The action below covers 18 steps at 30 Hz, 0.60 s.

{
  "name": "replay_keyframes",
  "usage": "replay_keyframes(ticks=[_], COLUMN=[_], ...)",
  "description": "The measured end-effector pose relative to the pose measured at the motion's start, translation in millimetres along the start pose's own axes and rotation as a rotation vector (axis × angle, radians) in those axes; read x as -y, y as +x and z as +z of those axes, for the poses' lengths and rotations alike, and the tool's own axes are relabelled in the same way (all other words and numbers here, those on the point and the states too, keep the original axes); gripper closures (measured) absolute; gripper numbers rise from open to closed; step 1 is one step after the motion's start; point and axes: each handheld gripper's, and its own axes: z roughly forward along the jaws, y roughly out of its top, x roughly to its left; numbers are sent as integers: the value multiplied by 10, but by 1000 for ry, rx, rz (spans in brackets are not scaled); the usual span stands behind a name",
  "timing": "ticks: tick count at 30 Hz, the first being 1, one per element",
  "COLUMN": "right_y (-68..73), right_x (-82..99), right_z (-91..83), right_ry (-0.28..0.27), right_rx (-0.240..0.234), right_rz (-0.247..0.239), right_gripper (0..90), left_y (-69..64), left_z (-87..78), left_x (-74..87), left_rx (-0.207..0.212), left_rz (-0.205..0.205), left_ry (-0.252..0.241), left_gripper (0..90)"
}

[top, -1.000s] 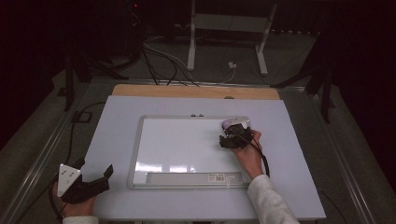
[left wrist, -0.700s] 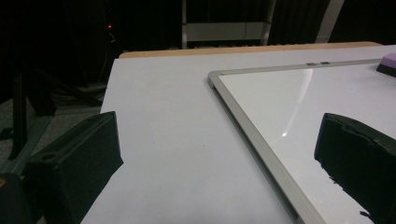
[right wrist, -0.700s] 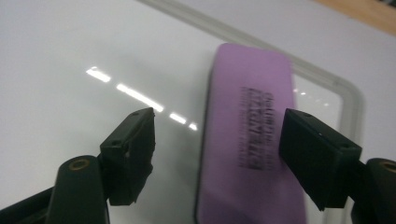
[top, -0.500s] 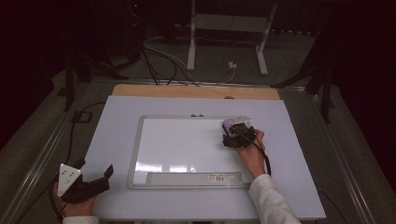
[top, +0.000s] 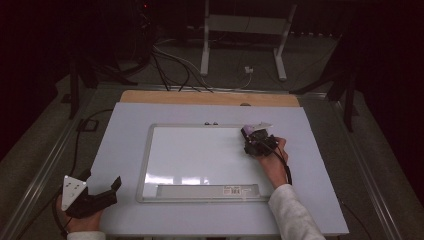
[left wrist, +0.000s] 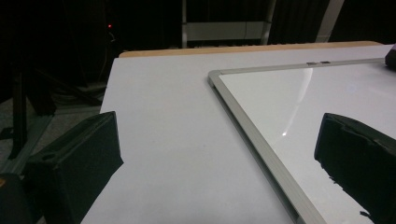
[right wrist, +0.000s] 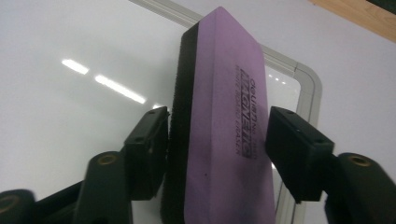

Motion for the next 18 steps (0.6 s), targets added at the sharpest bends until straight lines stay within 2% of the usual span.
replay_keyframes(ticks=[6,8,9,12,18], right_y=[-42,-56,-66,-81,-136], right_x=[4,12,17,15,-23], right_z=[21,38,46,4,-84], right_ry=[17,25,29,-8,-74], right_rx=[-2,-13,-21,-15,7], right_rz=[16,33,43,71,130], right_gripper=[419,433,469,621,633], left_y=[2,0,0,5,4], left_z=[-2,-3,-3,-3,-4], left_x=[0,-1,-1,0,-1], left_rx=[-1,-1,-2,-1,-1], left_rz=[1,1,2,0,1], left_ry=[-1,-1,-1,0,-1], left_gripper=[13,12,13,13,13])
